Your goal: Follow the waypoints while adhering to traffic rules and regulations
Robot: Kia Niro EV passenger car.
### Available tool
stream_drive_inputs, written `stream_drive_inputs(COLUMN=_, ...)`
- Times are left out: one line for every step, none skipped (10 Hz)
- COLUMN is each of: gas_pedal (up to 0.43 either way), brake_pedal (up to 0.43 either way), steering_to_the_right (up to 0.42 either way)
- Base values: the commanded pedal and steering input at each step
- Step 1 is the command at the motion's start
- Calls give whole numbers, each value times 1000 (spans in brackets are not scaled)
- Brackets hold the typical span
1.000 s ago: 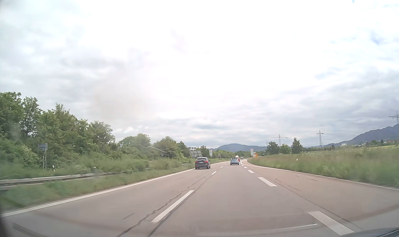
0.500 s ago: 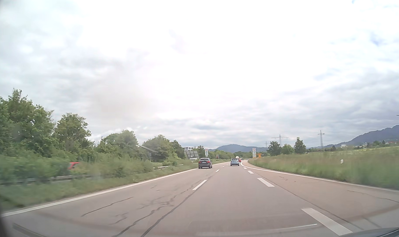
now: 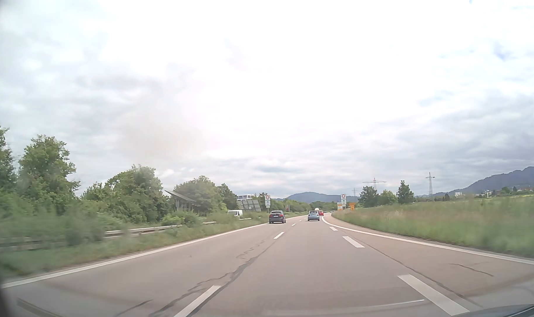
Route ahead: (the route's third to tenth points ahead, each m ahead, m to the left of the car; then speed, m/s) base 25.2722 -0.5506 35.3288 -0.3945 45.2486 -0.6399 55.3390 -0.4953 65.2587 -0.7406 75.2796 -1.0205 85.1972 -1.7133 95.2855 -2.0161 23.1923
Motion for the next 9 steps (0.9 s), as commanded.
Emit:
stream_drive_inputs(gas_pedal=177, brake_pedal=0, steering_to_the_right=4)
stream_drive_inputs(gas_pedal=177, brake_pedal=0, steering_to_the_right=4)
stream_drive_inputs(gas_pedal=177, brake_pedal=0, steering_to_the_right=3)
stream_drive_inputs(gas_pedal=177, brake_pedal=0, steering_to_the_right=3)
stream_drive_inputs(gas_pedal=177, brake_pedal=0, steering_to_the_right=3)
stream_drive_inputs(gas_pedal=177, brake_pedal=0, steering_to_the_right=3)
stream_drive_inputs(gas_pedal=177, brake_pedal=0, steering_to_the_right=3)
stream_drive_inputs(gas_pedal=177, brake_pedal=0, steering_to_the_right=3)
stream_drive_inputs(gas_pedal=177, brake_pedal=0, steering_to_the_right=3)
